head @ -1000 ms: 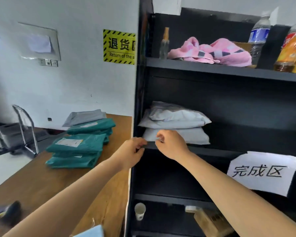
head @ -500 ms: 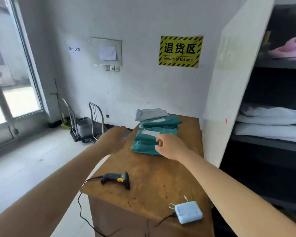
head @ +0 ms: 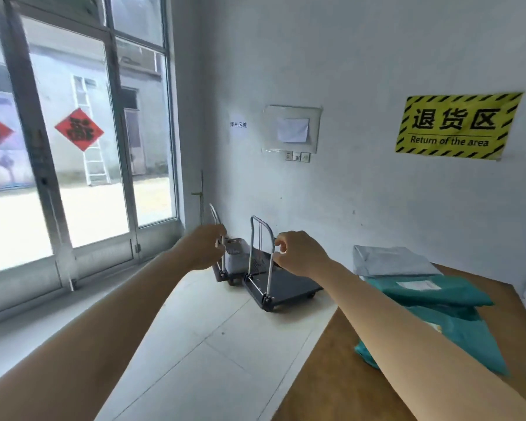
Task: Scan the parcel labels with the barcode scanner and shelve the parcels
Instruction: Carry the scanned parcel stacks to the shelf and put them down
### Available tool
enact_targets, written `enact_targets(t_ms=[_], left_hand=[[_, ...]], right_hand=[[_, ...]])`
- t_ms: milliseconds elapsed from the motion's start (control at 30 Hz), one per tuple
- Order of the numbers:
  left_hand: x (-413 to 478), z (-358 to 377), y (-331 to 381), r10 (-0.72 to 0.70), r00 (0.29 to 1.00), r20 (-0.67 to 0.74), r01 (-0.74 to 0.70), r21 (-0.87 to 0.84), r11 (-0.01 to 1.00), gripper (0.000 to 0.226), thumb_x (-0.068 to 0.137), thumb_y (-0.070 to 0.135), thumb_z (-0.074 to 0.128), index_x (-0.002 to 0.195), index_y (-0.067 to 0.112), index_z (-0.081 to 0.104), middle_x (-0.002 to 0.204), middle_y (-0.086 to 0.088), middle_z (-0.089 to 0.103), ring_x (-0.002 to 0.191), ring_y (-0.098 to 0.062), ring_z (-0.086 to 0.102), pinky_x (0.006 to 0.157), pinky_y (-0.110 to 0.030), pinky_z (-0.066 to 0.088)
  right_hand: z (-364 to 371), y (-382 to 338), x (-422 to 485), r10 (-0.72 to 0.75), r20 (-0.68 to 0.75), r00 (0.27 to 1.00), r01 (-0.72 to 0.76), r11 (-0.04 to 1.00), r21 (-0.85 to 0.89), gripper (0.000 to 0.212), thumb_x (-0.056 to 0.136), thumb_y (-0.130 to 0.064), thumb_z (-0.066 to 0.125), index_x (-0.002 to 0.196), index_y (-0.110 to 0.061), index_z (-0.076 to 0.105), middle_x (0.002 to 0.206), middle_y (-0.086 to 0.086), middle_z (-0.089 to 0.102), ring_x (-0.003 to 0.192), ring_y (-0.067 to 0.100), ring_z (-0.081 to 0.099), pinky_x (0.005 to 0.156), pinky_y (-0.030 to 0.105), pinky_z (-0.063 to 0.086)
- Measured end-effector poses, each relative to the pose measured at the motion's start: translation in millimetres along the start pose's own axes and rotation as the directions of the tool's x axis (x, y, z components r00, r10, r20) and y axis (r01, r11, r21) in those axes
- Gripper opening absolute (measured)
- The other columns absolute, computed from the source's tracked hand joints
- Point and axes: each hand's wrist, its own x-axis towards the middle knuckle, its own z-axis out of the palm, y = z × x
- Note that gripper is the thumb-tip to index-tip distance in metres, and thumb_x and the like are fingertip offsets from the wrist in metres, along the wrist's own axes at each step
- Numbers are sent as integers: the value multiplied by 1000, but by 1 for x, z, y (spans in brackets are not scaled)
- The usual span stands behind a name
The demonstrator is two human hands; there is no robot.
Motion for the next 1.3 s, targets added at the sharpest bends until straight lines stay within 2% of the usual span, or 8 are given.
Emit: enact_targets(t_ms=[133,367,800,967,1067,1133,1233,1300], left_hand=[[55,-14,-65,-48,999,-14,49,57,997,26,89,16,47,113,11,56,112,-8,59,107,-28,57,92,-40,47],[144,8,-178,-81,995,61,72,133,988,36,91,15,45,126,14,51,125,-9,55,118,-27,51,97,-37,43],[394,84,-293,208,950,232,-225,51,973,39,91,17,50,130,12,50,130,-11,56,116,-26,55,99,-37,45],[494,146,-256,334,904,268,-346,-4,938,37,93,18,47,130,17,48,129,-8,55,117,-25,53,99,-37,44],[552,192,-205,428,857,286,-432,-50,900,38,93,22,46,131,19,46,130,-7,53,117,-24,53,98,-36,43],[586,224,-164,484,813,324,-488,-75,870,39,94,25,45,133,19,45,133,-6,51,122,-23,50,102,-36,40],[636,267,-95,573,745,341,-558,-153,816,38,95,25,44,133,19,45,135,-4,49,125,-22,47,104,-35,38],[661,291,-53,628,690,360,-606,-188,773,38,96,26,44,133,19,45,134,-4,50,125,-21,47,103,-34,38]], right_hand=[[20,-20,95,3,44,999,-4,1000,12,37,88,-24,55,123,-11,58,117,7,64,109,24,57,86,32,45],[74,-30,218,58,83,995,-59,998,9,31,87,-23,55,114,-10,62,111,7,65,96,21,56,78,29,43],[136,21,373,473,77,878,-462,878,-125,42,87,-27,55,128,-15,54,129,6,57,114,25,55,87,31,44],[131,92,396,571,5,821,-557,804,-207,41,88,-28,55,127,-17,54,125,4,58,112,24,56,84,29,43],[131,154,403,619,6,785,-596,758,-267,6,84,-25,54,89,-21,54,87,-2,55,90,23,56,58,26,36],[127,194,406,685,1,729,-659,702,-268,6,83,-22,53,80,-17,49,74,-4,49,85,25,57,51,26,33],[108,258,407,788,-18,615,-782,607,-140,27,88,-24,54,101,-3,63,96,11,66,99,30,63,67,31,44],[98,299,402,850,-44,526,-850,524,-51,27,87,-24,54,97,-1,64,97,17,67,100,32,62,70,34,45]])
